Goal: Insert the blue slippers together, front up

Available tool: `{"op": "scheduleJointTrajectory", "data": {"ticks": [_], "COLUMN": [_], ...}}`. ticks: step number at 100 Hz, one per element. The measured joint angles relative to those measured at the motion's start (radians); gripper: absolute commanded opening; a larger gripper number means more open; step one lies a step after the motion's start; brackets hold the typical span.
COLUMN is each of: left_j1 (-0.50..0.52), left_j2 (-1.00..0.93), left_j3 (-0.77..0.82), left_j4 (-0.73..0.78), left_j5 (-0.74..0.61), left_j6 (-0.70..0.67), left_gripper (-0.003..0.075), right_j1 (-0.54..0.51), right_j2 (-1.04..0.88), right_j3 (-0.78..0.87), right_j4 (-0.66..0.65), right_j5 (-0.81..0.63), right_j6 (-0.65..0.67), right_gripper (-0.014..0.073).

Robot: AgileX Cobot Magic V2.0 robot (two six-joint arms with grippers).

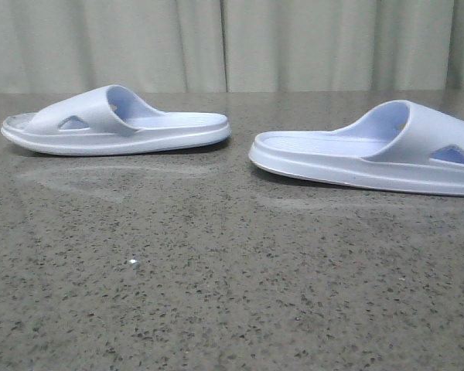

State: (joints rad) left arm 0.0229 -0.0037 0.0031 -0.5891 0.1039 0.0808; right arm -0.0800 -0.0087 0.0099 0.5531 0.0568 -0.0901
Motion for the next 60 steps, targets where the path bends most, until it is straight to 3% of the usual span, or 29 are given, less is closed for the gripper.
{"op": "scheduleJointTrajectory", "data": {"ticks": [14, 28, 41, 60], "left_j1": [0.000, 0.000, 0.000, 0.000], "left_j2": [0.000, 0.000, 0.046, 0.314], "left_j3": [-0.002, -0.034, -0.154, -0.378], "left_j4": [-0.157, -0.212, -0.120, 0.006], "left_j5": [-0.014, 0.048, 0.129, 0.323], "left_j6": [0.000, 0.000, 0.006, 0.126], "left_gripper": [0.0015, 0.0015, 0.0015, 0.0015], "right_j1": [0.000, 0.000, 0.000, 0.000], "right_j2": [0.000, 0.000, 0.100, 0.404], "right_j3": [0.000, -0.048, -0.152, -0.336], "right_j4": [0.092, 0.087, 0.035, -0.040], "right_j5": [0.011, 0.125, 0.215, 0.373], "right_j6": [0.002, 0.002, 0.000, -0.011], "right_gripper": [-0.0078, -0.0078, -0.0078, -0.0078]}}
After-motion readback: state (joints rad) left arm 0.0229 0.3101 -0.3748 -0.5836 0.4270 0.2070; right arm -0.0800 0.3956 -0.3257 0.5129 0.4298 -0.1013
